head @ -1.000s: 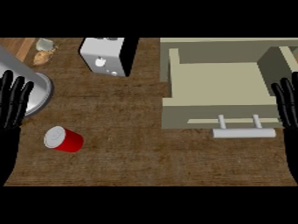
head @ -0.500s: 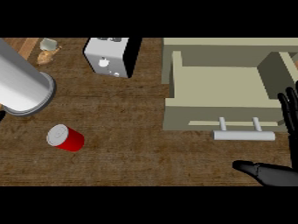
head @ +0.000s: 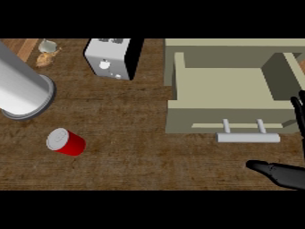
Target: Pick up the can, place it into the drawer and close the drawer
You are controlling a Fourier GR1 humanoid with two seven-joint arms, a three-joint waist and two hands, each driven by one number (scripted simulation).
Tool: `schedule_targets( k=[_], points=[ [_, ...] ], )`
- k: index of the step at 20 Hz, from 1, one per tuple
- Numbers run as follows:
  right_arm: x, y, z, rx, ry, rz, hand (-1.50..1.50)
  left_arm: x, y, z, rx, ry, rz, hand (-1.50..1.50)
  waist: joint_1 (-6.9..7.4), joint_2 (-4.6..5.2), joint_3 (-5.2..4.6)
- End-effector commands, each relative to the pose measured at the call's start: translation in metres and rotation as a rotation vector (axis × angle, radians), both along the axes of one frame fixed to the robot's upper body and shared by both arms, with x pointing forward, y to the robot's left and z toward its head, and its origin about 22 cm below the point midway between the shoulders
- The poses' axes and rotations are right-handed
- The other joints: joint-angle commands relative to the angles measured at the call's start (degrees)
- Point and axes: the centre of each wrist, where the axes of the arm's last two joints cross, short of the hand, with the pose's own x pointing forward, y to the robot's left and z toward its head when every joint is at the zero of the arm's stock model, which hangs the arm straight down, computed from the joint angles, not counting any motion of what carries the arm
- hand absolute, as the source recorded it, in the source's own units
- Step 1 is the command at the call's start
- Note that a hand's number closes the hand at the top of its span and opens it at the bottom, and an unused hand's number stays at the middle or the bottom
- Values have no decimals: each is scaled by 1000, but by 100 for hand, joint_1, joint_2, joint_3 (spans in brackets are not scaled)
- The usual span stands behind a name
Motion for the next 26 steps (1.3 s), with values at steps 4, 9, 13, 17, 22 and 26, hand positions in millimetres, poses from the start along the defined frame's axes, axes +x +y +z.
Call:
schedule_targets(
  k=[4, 9, 13, 17, 22, 26],
  points=[
    [-9, -5, -13, -7, 1, 9, -150, 16, 4, -12, 2, 54, -26, -150, -27, 2, -1],
    [-3, -9, -11, -13, -17, -8, -150, 10, -8, -40, 12, 81, -21, -150, -12, 0, -1],
    [-14, -13, -26, 1, -27, 0, -150, 22, -43, -56, 35, 93, -6, -150, -26, 1, 0],
    [-12, -24, 3, -13, -31, -18, -150, 28, -36, -62, 24, 129, 15, -150, -21, 1, 0],
    [-11, -27, 9, -9, -39, -18, -150, 31, -61, -120, 94, 146, 23, -150, -29, 6, -2],
    [-35, -14, 9, -17, -25, -15, -150, 21, -33, -138, 44, 155, 72, -150, -28, 1, -2]
  ],
)
